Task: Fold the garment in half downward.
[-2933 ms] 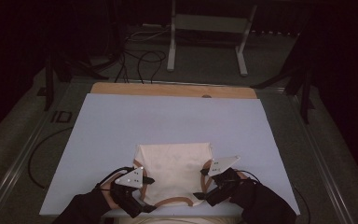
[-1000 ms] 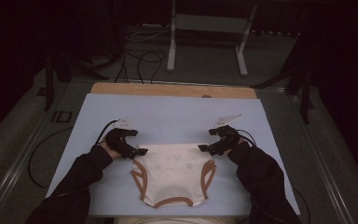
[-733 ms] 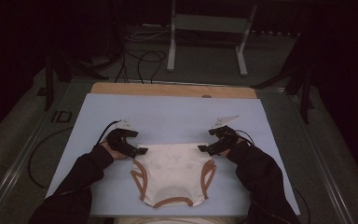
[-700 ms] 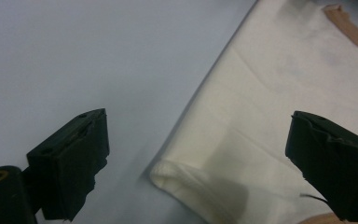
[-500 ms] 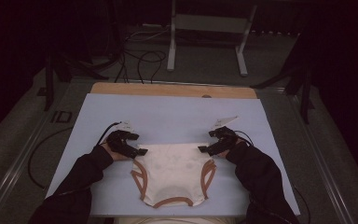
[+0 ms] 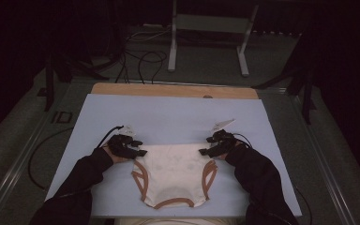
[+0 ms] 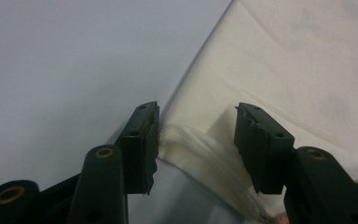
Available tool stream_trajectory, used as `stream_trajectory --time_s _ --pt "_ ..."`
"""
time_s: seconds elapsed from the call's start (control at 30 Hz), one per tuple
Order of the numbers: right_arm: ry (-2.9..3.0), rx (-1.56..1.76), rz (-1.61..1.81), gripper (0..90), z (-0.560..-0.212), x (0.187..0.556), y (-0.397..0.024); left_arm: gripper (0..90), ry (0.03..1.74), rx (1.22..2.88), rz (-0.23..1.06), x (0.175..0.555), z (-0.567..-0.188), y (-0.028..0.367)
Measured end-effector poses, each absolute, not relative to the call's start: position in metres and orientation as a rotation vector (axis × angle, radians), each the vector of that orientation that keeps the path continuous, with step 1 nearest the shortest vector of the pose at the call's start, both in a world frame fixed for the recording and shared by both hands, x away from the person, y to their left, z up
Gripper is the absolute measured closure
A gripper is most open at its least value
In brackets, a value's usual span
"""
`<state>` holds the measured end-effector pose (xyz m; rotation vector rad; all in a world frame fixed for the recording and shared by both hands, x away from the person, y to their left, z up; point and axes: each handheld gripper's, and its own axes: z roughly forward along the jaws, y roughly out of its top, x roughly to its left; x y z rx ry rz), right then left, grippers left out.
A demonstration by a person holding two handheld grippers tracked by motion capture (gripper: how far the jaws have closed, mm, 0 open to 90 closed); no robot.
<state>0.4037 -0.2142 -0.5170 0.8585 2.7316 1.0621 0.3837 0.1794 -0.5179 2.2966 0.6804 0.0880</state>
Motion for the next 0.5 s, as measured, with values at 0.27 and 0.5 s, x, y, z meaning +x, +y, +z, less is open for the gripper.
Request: stream_trajectory --time_s 0.27,0.5 --pt "2.768 0.821 1.027 62.4 -0.5131 0.4011 -0.215 64.2 0.703 2.318 0.104 0.3803 -0.5161 0.1813" --pt "2.778 0.826 1.014 85.2 -0.5104 0.4011 -0.2175 75.6 0.737 2.327 0.094 0.3786 -0.514 0.1811"
